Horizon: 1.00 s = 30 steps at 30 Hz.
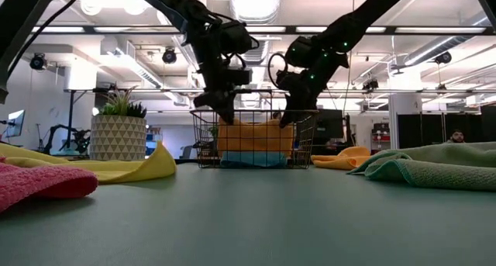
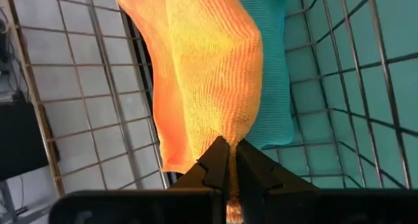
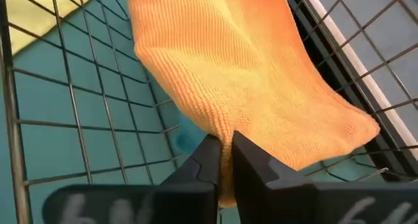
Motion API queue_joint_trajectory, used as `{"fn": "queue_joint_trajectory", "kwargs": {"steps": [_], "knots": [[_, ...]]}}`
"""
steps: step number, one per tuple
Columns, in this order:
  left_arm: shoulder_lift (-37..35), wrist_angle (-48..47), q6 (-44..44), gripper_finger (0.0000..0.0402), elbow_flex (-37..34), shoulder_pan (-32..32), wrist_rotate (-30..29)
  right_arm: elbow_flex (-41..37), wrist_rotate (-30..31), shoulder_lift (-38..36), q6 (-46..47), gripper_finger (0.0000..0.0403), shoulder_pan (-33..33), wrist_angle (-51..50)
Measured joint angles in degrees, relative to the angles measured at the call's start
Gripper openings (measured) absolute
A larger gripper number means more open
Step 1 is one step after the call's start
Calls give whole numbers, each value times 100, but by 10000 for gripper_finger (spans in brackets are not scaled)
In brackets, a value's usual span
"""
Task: Fold microfiber towels
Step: Put the left orange microfiber cloth into the wire basket
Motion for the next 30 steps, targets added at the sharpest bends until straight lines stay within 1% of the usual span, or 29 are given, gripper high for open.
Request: {"fn": "queue_joint_trajectory", "kwargs": {"steps": [3,12,17,19,23,27,30], "knots": [[0,-32,-247,2,40,0,57,0,-193,0,26,29,-4,-51],[0,-207,-571,2,141,-26,136,1,-243,-31,213,119,0,-213],[0,-207,-577,4,141,-54,145,1,-238,-159,227,154,0,-245],[0,-207,-579,16,137,-59,143,1,-237,-228,225,163,0,-247],[0,-205,-581,59,137,-61,142,2,-221,-310,203,174,-2,-243],[0,-203,-588,109,137,-73,139,1,-221,-317,190,175,-2,-243],[-10,-217,-603,135,143,-126,43,2,-221,-317,190,176,-4,-243]]}}
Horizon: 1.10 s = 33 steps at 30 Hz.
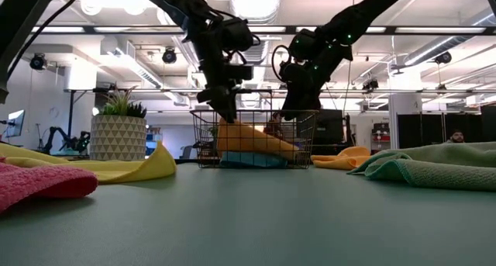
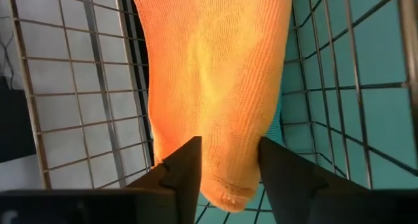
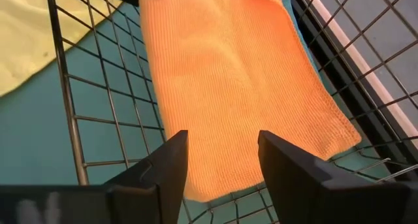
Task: Fold microfiber towels
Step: Put the left orange microfiber cloth into the wire basket, then fold the yellow microfiber cloth
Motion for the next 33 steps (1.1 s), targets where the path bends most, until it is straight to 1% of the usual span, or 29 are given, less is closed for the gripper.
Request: {"fn": "queue_joint_trajectory", "kwargs": {"steps": [3,8,11,14,20,23,27,33], "knots": [[-20,-141,-166,145,165,-66,-52,-2,2,0,0,175,0,0],[-105,-656,-283,146,559,-108,-69,-1,2,-29,10,174,-6,-3],[-195,-931,-385,147,764,-108,-293,-2,2,-146,13,174,-13,-34],[-390,-1106,-854,147,847,-105,-609,-2,2,-375,-30,174,-13,-136],[-883,-1620,-1891,147,757,-106,-632,-2,2,-877,-140,173,-4,-444],[-1173,-1681,-2367,147,573,-117,-627,-2,0,-1071,-136,173,32,-634],[-1618,-1664,-2868,147,103,-164,-621,-2,-6,-1259,-147,173,170,-949],[-2332,-1387,-3397,147,-851,-419,-585,-2,-14,-1364,-132,173,709,-1194]]}}
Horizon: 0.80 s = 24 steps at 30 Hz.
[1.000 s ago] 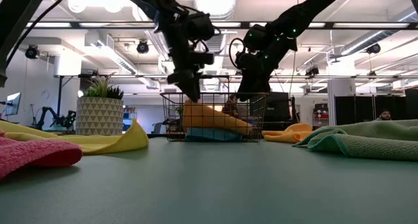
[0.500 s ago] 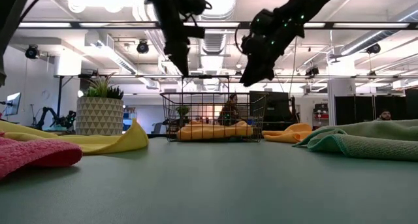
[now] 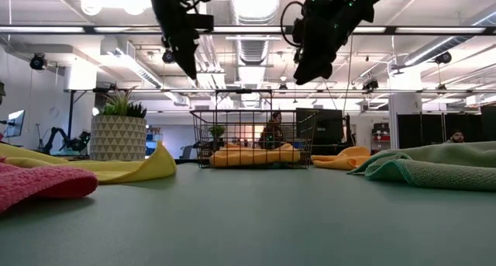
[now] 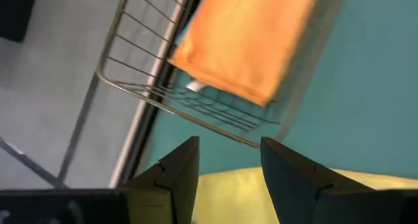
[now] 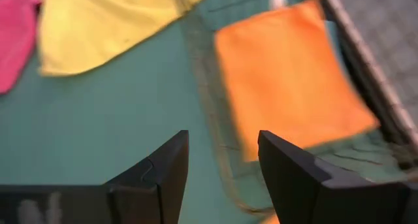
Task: Fold microfiber towels
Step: Fold the yellow microfiber cloth
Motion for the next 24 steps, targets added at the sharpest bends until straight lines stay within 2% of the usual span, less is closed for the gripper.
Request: {"fn": "queue_joint_trajectory", "kwargs": {"steps": [5,13,24], "knots": [[-602,127,-523,147,-768,-453,28,0,1,3,199,173,616,208],[-1328,263,-1601,147,-1819,-1375,28,0,14,187,680,173,1412,1072],[-1595,262,-2798,147,-2627,-2608,26,0,69,785,539,173,2284,1717]]}}
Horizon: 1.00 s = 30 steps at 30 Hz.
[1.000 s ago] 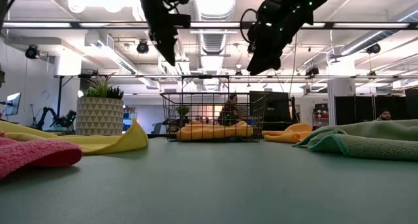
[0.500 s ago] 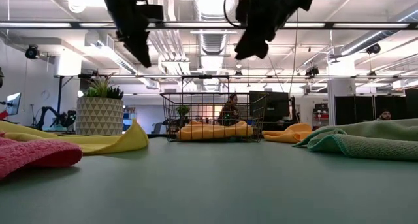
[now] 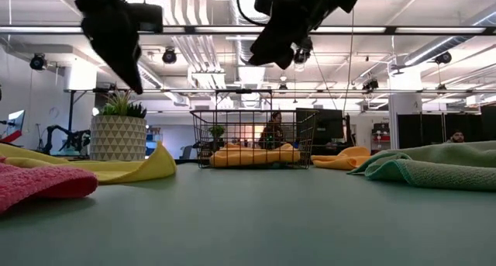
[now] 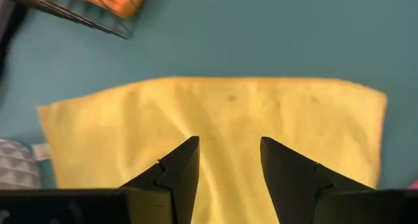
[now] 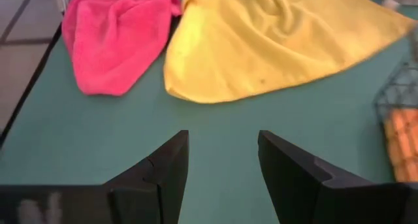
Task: Fold microfiber towels
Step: Fold the yellow microfiber cloth
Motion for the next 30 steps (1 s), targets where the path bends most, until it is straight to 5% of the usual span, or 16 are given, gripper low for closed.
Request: {"fn": "queue_joint_trajectory", "kwargs": {"steps": [13,21,30], "knots": [[15,-741,-1358,147,-163,-964,94,0,47,853,-88,173,351,1745],[15,-1310,-1438,147,-178,-1276,673,17,-696,1386,-246,173,390,2872],[-7,-2048,-1443,147,-178,-1311,693,973,-806,2144,-943,173,615,2066]]}}
